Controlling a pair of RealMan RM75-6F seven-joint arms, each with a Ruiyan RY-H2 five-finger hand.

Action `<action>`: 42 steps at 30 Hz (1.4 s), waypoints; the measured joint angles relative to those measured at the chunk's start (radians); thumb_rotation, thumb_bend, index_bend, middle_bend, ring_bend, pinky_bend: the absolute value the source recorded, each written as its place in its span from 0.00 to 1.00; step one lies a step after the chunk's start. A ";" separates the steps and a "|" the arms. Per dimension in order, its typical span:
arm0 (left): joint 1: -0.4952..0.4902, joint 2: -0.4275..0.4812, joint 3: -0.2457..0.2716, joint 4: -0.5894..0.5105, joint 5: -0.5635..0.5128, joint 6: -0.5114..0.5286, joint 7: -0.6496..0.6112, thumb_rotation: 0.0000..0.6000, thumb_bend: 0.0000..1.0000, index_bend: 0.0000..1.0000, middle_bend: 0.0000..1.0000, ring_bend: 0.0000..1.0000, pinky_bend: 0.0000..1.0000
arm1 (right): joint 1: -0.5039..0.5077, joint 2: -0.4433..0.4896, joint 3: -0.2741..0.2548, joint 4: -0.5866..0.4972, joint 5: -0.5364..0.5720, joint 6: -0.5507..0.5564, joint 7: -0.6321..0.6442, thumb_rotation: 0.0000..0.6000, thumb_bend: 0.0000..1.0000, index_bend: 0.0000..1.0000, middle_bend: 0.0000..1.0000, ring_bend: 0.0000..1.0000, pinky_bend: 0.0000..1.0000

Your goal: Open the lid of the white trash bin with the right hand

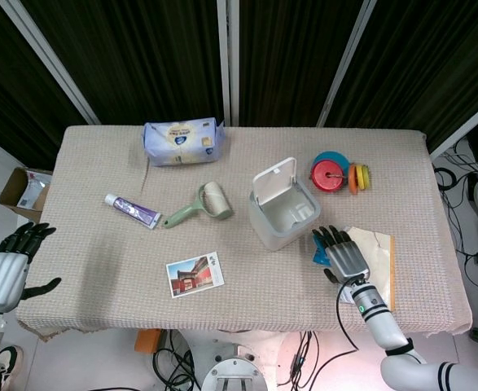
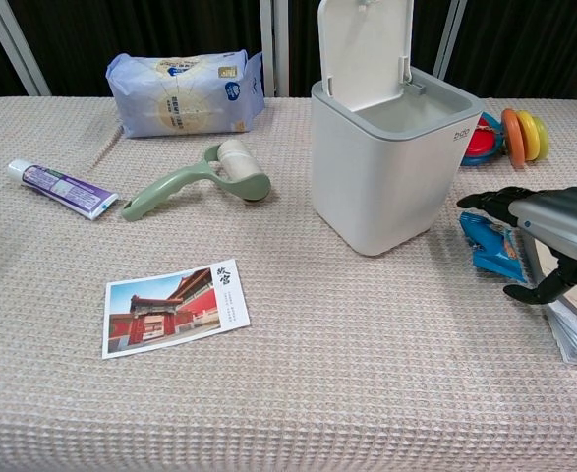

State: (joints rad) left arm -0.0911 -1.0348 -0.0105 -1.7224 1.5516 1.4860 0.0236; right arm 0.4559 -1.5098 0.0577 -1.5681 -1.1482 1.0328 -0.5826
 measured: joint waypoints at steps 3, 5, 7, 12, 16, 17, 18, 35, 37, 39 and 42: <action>0.000 0.000 0.000 0.001 0.000 -0.001 -0.001 1.00 0.03 0.18 0.14 0.09 0.23 | 0.003 -0.021 0.000 0.018 -0.002 0.007 0.003 1.00 0.31 0.12 0.15 0.13 0.43; 0.000 0.000 0.001 0.001 0.001 -0.002 -0.001 1.00 0.03 0.18 0.14 0.09 0.23 | 0.003 -0.028 -0.002 0.026 -0.013 0.016 0.009 1.00 0.34 0.22 0.22 0.24 0.56; 0.000 0.000 0.001 0.001 0.001 -0.001 -0.001 1.00 0.03 0.18 0.14 0.09 0.23 | 0.002 -0.035 -0.004 0.034 -0.027 0.030 0.017 1.00 0.36 0.33 0.29 0.32 0.66; 0.000 0.002 0.001 -0.001 0.002 -0.001 -0.001 1.00 0.03 0.18 0.14 0.09 0.23 | -0.007 -0.046 -0.012 0.054 -0.054 0.059 0.030 1.00 0.39 0.56 0.46 0.47 0.79; 0.001 0.001 0.002 -0.001 0.002 -0.002 0.000 1.00 0.03 0.18 0.14 0.09 0.23 | -0.014 -0.051 -0.017 0.074 -0.098 0.088 0.063 1.00 0.43 0.65 0.52 0.53 0.81; 0.000 0.001 0.002 -0.002 0.002 -0.002 0.000 1.00 0.03 0.18 0.14 0.09 0.23 | -0.017 -0.051 -0.017 0.077 -0.111 0.099 0.074 1.00 0.43 0.65 0.52 0.53 0.81; 0.000 0.001 0.002 -0.002 0.002 -0.002 0.001 1.00 0.03 0.18 0.14 0.09 0.23 | -0.019 -0.051 -0.017 0.079 -0.120 0.109 0.083 1.00 0.44 0.66 0.53 0.53 0.81; 0.000 -0.001 0.001 -0.006 -0.003 -0.006 0.012 1.00 0.03 0.18 0.14 0.09 0.23 | -0.036 0.089 0.095 -0.118 -0.301 0.325 0.170 1.00 0.45 0.68 0.54 0.54 0.82; -0.001 -0.002 0.000 -0.004 -0.008 -0.010 0.013 1.00 0.03 0.18 0.14 0.09 0.23 | -0.012 0.090 0.125 -0.126 -0.295 0.314 0.164 1.00 0.45 0.68 0.54 0.54 0.82; -0.004 -0.004 0.000 -0.002 -0.013 -0.018 0.017 1.00 0.03 0.18 0.14 0.09 0.23 | 0.023 0.082 0.161 -0.125 -0.278 0.288 0.153 1.00 0.45 0.68 0.54 0.54 0.82; -0.010 -0.009 -0.001 0.000 -0.019 -0.030 0.025 1.00 0.03 0.18 0.14 0.09 0.23 | 0.081 0.051 0.208 -0.104 -0.241 0.237 0.135 1.00 0.45 0.68 0.54 0.54 0.82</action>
State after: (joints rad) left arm -0.1006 -1.0435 -0.0115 -1.7227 1.5328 1.4564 0.0482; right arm 0.5369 -1.4591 0.2657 -1.6719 -1.3892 1.2696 -0.4477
